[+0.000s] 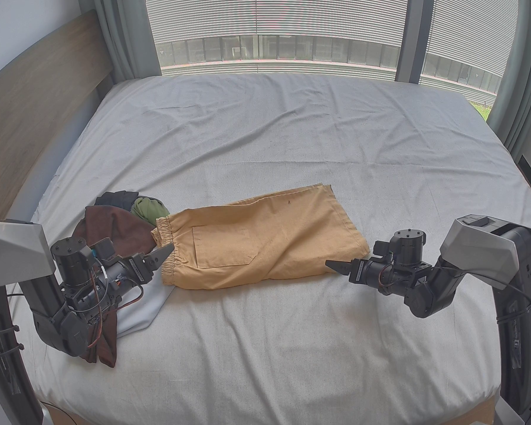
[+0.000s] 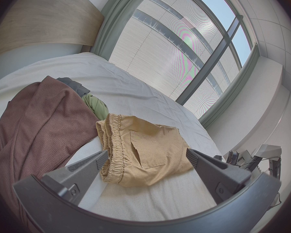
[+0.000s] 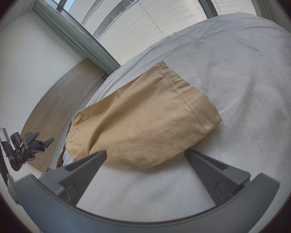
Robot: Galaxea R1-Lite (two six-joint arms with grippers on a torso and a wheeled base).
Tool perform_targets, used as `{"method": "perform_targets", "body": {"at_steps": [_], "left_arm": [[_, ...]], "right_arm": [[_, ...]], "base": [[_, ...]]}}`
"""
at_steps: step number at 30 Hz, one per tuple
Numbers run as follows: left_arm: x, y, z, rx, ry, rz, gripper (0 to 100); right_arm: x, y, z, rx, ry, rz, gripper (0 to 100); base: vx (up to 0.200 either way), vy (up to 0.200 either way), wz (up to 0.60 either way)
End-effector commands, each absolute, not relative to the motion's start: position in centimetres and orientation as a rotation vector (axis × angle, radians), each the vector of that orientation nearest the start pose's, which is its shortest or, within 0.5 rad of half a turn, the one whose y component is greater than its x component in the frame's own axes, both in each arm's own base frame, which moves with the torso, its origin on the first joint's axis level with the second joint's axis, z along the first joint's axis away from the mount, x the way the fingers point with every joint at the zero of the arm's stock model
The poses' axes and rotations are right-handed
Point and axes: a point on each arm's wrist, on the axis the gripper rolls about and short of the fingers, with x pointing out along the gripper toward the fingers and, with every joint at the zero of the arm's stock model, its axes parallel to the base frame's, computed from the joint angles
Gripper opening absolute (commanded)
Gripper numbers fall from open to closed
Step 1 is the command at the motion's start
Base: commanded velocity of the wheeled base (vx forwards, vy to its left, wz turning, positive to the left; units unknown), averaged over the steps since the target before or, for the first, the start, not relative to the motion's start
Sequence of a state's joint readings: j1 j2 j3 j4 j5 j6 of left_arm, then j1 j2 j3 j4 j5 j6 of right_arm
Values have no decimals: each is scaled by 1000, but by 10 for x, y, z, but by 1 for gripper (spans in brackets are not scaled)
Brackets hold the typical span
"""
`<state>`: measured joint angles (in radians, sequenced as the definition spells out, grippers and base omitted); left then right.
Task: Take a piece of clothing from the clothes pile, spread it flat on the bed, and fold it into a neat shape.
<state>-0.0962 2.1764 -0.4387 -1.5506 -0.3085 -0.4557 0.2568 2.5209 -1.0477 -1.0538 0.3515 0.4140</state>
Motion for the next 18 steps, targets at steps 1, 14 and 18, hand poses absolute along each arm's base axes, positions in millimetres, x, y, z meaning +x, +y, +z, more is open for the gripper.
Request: {"method": "perform_targets", "body": {"at_steps": [1, 14, 18], "left_arm": [[313, -37, 43, -468, 277, -352, 100], [313, -37, 41, -470, 284, -351, 100], [313, -37, 39, -469, 291, -349, 100]], "right_arm": [[415, 127, -51, 407, 566, 505, 100], [424, 157, -51, 453, 514, 564, 100], [427, 166, -53, 451, 502, 584, 100]], "base": [[0, 0, 0], [0, 0, 0], [0, 0, 0]]}}
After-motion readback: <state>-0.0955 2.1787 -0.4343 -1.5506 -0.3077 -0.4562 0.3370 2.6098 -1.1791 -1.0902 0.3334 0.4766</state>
